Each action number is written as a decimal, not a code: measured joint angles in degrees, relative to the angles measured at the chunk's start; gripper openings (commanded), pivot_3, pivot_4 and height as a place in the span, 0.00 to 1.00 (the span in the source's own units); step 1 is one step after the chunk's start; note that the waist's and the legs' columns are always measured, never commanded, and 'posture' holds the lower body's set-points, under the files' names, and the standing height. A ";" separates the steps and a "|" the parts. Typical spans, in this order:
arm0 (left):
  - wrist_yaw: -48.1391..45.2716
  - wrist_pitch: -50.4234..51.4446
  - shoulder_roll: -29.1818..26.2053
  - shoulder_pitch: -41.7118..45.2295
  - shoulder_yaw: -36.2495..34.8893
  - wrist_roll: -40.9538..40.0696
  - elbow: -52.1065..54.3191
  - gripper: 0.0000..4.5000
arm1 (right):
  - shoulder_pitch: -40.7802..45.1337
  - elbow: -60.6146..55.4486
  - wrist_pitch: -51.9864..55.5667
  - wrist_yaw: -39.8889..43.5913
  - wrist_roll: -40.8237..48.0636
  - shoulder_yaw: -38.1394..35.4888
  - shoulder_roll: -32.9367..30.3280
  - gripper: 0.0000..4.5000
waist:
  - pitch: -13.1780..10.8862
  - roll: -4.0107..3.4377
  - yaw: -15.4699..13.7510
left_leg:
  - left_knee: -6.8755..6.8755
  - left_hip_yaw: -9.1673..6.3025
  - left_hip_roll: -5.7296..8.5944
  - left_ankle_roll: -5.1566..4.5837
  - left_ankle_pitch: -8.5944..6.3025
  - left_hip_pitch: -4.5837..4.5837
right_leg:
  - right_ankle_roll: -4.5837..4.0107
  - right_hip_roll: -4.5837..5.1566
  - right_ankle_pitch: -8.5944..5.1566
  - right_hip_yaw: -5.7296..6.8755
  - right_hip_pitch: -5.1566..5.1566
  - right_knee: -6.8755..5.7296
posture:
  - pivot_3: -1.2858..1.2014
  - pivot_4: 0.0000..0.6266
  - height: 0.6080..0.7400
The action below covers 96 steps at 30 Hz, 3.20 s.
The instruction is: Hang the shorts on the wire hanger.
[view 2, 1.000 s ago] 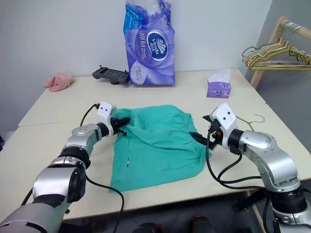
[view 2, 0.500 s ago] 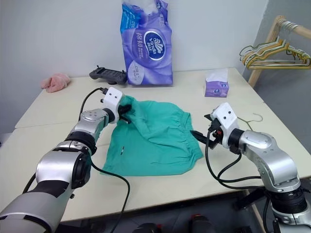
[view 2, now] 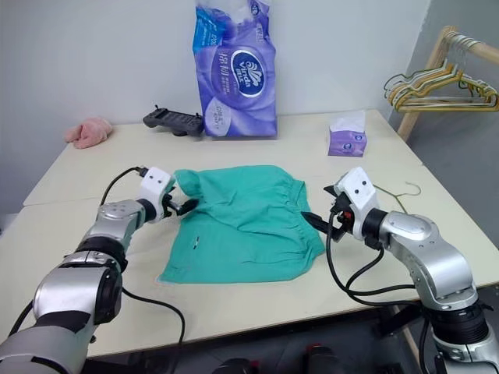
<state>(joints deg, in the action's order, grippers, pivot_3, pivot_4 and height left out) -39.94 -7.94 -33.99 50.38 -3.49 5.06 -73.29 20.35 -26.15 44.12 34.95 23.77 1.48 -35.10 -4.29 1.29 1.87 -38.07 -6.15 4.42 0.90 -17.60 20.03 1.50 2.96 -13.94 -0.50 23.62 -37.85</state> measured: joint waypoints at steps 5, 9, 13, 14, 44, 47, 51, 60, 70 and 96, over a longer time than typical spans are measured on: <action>-13.60 3.49 -3.71 -11.36 -0.14 -4.38 18.54 1.00 | -3.79 -1.73 -0.07 1.29 0.40 -0.32 -1.14 0.96 | 0.01 0.02 -0.05 | 0.01 0.02 -0.01 -0.02 -0.01 0.02 | 0.00 0.01 0.00 -0.09 0.01 -0.01 | 0.51 0.09 1.00; -21.61 11.09 -5.43 -24.23 0.33 -10.27 42.25 1.00 | -9.40 -4.10 -1.46 3.93 0.61 -1.01 -4.22 0.96 | 0.01 0.02 -0.32 | -0.05 0.03 -0.01 -0.22 -0.13 0.02 | -0.01 0.02 0.00 -0.12 -0.02 -0.02 | 0.51 0.10 1.00; -28.37 21.23 -9.42 -36.78 -0.44 -20.95 68.87 1.00 | -16.73 -4.81 -9.80 8.24 -2.31 -0.25 -7.63 0.96 | -0.01 -0.01 -0.44 | -0.01 0.03 -0.06 -0.33 -0.19 -0.16 | 0.00 -0.01 -0.02 -0.10 -0.19 0.02 | 0.52 0.12 1.00; -29.37 22.55 -10.48 -38.09 -0.94 -22.38 71.58 1.00 | -17.44 -4.29 -11.75 8.95 -3.02 0.35 -7.65 0.96 | -0.03 -0.08 -0.46 | 0.00 0.03 -0.07 -0.34 -0.19 -0.23 | 0.00 -0.02 -0.02 -0.10 -0.25 0.01 | 0.52 0.12 1.00; -38.15 -4.70 -10.79 -36.41 7.07 -13.71 47.66 1.00 | -3.46 30.88 -67.78 20.28 -33.31 19.70 -8.58 0.96 | 0.00 -0.09 -2.30 | -0.01 0.09 -0.10 -0.35 -0.19 -0.41 | -0.03 -0.24 -0.03 -0.14 -0.42 0.09 | 0.53 0.10 1.00; -38.22 -6.55 -10.49 -33.57 8.01 -12.74 44.01 1.00 | -2.66 32.41 -68.80 20.16 -33.71 20.00 -7.85 0.96 | 0.26 0.00 -2.30 | 0.00 0.09 -0.10 -0.35 -0.19 -0.48 | -0.04 -0.24 -0.03 -0.17 -0.46 0.08 | 0.53 0.08 1.00; -38.07 -9.00 -9.27 -29.12 9.67 -10.82 38.40 1.00 | -0.83 35.56 -68.74 20.14 -33.88 20.41 -6.09 0.96 | 0.72 -0.01 -2.28 | 0.02 0.10 -0.09 -0.35 -0.20 -0.60 | -0.04 -0.28 -0.03 -0.21 -0.56 0.07 | 0.53 0.07 1.00; -38.40 -16.53 -8.37 -23.92 12.22 -8.29 29.60 0.80 | 1.01 39.29 -68.74 20.42 -34.16 20.90 -4.44 0.83 | 1.71 -0.32 -2.26 | 0.04 0.11 -0.09 -0.35 -0.20 -0.62 | -0.04 -0.29 -0.03 -0.27 -0.54 0.07 | 0.53 0.06 1.00; -39.75 -17.59 -8.38 -23.41 12.24 -8.03 26.99 0.11 | 0.84 40.04 -68.59 20.97 -34.21 20.92 -4.34 0.05 | 1.76 -0.38 -2.26 | 0.04 0.13 -0.09 -0.36 -0.20 -0.61 | -0.04 -0.32 -0.03 -0.31 -0.50 0.02 | 0.53 0.04 1.00; -42.98 15.93 -9.95 -5.07 24.25 -18.20 41.24 0.00 | 12.62 28.49 -27.89 33.24 -10.55 15.06 -7.97 0.00 | 0.65 -0.19 -3.19 | -0.01 0.06 -0.23 -0.64 -0.35 -1.51 | 0.29 -0.80 -0.28 0.09 -1.65 0.26 | 0.54 0.03 1.00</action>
<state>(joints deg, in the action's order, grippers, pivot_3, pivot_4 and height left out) -82.93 7.99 -43.94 45.31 20.76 -13.14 -32.05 32.97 2.34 16.23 68.19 13.22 16.54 -43.08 -3.64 1.10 -1.32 -38.08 -6.09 4.19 0.26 -17.95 18.52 1.79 2.16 -14.21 -0.41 21.98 -37.59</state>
